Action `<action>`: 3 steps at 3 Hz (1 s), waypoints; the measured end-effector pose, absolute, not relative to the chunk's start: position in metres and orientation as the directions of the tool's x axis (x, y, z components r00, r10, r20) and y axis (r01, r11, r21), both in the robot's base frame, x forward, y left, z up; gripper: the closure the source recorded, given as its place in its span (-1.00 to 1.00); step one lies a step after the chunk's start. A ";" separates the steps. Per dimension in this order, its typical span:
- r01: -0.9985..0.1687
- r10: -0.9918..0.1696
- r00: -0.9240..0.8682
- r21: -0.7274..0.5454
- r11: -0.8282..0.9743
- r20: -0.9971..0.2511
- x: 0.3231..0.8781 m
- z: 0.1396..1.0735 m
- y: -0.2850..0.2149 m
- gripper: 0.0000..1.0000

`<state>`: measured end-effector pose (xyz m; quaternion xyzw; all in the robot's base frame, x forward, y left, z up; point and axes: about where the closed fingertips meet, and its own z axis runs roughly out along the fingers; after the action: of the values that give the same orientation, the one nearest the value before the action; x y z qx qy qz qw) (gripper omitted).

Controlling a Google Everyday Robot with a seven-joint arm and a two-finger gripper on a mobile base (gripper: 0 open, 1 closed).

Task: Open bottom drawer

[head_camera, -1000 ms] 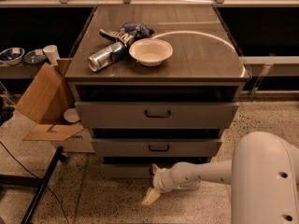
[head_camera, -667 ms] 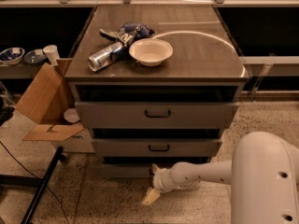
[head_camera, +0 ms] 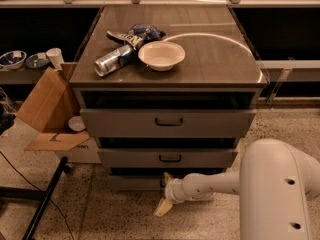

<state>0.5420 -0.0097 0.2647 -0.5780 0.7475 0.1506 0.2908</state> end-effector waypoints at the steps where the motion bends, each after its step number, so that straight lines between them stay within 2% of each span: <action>1: -0.943 -0.804 -0.156 -0.155 0.294 -0.574 0.554 0.241 -0.027 -1.00; 3: -0.933 -0.839 -0.170 -0.190 0.306 -0.517 0.562 0.205 -0.066 -1.00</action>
Offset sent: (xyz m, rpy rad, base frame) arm 0.0232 -0.0539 -0.0640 -0.1263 -0.0416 -0.0521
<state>0.5623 -0.0660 0.2051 -0.5830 0.7600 0.0856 0.2743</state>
